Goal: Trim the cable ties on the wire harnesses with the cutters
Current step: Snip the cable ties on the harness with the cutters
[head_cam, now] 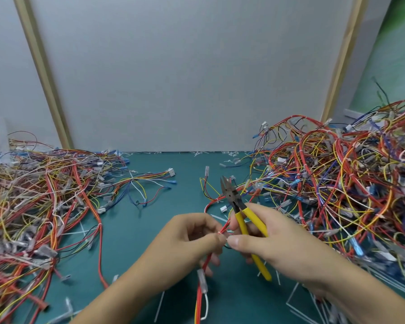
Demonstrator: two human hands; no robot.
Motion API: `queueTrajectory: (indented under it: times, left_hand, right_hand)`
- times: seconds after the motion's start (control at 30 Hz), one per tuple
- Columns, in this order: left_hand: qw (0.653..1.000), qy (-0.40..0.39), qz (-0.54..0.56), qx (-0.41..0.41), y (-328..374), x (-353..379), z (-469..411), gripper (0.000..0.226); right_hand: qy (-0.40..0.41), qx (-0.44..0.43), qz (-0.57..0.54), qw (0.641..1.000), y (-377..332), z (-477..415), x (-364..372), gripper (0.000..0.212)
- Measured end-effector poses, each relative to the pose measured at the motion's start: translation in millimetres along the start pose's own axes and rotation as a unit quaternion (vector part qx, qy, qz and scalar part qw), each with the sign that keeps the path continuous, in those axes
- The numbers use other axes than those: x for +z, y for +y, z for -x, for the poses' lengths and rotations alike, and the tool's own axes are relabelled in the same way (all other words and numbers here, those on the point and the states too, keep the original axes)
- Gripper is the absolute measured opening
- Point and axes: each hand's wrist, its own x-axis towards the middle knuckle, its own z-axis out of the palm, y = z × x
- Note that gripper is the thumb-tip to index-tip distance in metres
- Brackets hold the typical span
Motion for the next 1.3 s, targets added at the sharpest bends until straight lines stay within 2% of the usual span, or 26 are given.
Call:
queueTrajectory:
  times: [0.1, 0.3, 0.43, 0.6, 0.73, 0.87, 0.93, 1.07, 1.2, 1.3]
  left_hand:
    - [0.997, -0.023, 0.059, -0.035, 4, -2, 0, 0.013]
    - [0.996, -0.038, 0.040, -0.069, 4, -7, -3, 0.010]
    - [0.995, -0.035, 0.060, -0.070, 1, -8, -4, 0.009]
    - [0.991, -0.068, 0.104, -0.056, 2, -17, -1, 0.011]
    - [0.992, -0.018, 0.126, -0.019, 5, -23, -2, 0.013]
    - [0.988, 0.036, 0.144, 0.029, 5, -23, -3, 0.019]
    - [0.987, 0.046, 0.149, 0.042, 5, -22, -2, 0.023]
    - [0.981, 0.054, 0.175, 0.063, 5, -20, -2, 0.024]
    - [0.980, 0.046, 0.183, 0.070, 7, -19, -1, 0.018]
    - [0.981, 0.035, 0.180, 0.064, 8, -20, 0, 0.016]
  right_hand:
    - [-0.002, -0.016, 0.004, 1.000, -1, 1, 3, 0.012]
    - [-0.001, -0.020, 0.025, 0.999, 2, -1, 3, 0.015]
    - [0.012, -0.028, 0.043, 0.999, 3, -3, 2, 0.016]
    - [0.047, -0.038, 0.051, 0.997, 5, -4, 3, 0.017]
    - [0.126, -0.083, 0.041, 0.988, 1, -2, 4, 0.009]
    - [0.179, -0.143, -0.029, 0.973, -14, 9, 1, 0.024]
    - [0.146, -0.135, -0.045, 0.979, -19, 13, 3, 0.034]
    - [0.035, -0.040, -0.020, 0.998, -19, 13, 6, 0.050]
    - [-0.045, 0.029, 0.018, 0.998, -20, 14, 1, 0.042]
    - [-0.077, 0.064, 0.051, 0.994, -19, 15, -4, 0.036]
